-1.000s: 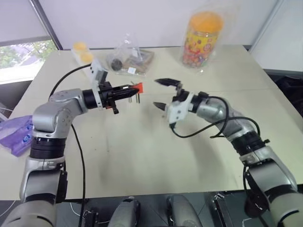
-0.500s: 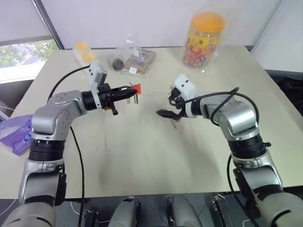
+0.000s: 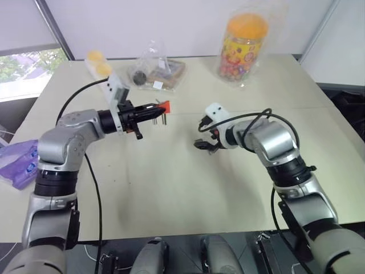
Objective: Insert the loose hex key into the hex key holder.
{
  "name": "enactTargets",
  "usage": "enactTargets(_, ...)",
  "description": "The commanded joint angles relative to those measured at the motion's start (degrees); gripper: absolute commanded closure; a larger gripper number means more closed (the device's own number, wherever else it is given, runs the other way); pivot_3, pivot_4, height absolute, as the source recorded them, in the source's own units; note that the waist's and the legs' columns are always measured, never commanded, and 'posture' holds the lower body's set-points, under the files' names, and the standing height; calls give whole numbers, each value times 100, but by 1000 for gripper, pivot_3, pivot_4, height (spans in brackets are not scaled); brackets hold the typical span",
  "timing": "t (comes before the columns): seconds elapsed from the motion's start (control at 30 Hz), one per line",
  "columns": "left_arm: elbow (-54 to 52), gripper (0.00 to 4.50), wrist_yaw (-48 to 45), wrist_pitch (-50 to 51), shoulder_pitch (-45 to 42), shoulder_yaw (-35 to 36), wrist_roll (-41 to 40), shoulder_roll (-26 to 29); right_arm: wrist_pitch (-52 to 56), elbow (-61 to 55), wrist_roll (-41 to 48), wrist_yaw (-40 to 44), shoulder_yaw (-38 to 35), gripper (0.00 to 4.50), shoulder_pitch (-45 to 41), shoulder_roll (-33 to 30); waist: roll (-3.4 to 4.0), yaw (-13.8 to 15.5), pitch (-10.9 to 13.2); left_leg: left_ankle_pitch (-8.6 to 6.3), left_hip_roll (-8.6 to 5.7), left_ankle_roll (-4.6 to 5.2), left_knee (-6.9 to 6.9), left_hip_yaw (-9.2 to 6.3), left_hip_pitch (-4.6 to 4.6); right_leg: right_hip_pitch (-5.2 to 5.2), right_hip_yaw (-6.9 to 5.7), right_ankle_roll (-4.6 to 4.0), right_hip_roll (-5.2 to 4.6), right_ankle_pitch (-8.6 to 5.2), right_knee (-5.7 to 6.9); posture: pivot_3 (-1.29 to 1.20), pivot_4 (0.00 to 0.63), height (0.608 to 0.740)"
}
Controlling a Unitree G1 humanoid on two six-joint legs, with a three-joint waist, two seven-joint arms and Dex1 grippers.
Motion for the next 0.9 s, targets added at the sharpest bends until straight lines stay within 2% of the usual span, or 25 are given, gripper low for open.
enactTargets(0.03,-295,4500,13,36,42,198,-132,105,-232,189,-90,-57,59,38,-169,50,0,2,0,0,0,0,0,0,0,-1,0,0,0,0,0,0,150,740)
enactTargets(0.37,-459,4500,140,140,148,258,-204,167,-620,1041,-350,-262,205,38,-245,349,0,-4,0,0,0,0,1,1,0,-1,0,0,1,0,0,0,150,740)
enactTargets(0.47,-504,4500,166,167,176,273,-210,168,-616,1199,-379,-280,208,880,-286,398,0,-2,0,0,1,0,1,1,0,-1,0,0,2,0,0,0,150,740)
enactTargets(0.6,-530,4500,197,180,200,280,-202,157,-642,1243,-381,-219,241,2731,-291,398,0,0,0,0,1,0,2,1,0,0,0,0,1,0,0,0,150,740)
enactTargets(0.7,-537,4500,215,182,207,285,-205,155,-648,1245,-402,-196,268,4281,-284,387,0,3,0,0,0,0,3,1,0,1,0,0,1,0,0,0,150,740)
enactTargets(0.73,-535,4500,218,179,208,284,-205,156,-648,1238,-409,-184,274,4456,-282,384,0,2,-1,0,0,0,3,1,0,1,0,0,0,0,0,0,150,740)
enactTargets(0.9,-504,4500,233,145,188,270,-191,136,-850,1005,-391,-315,7,4456,-178,442,0,3,-1,0,0,0,3,1,0,2,0,0,1,0,-1,0,150,740)
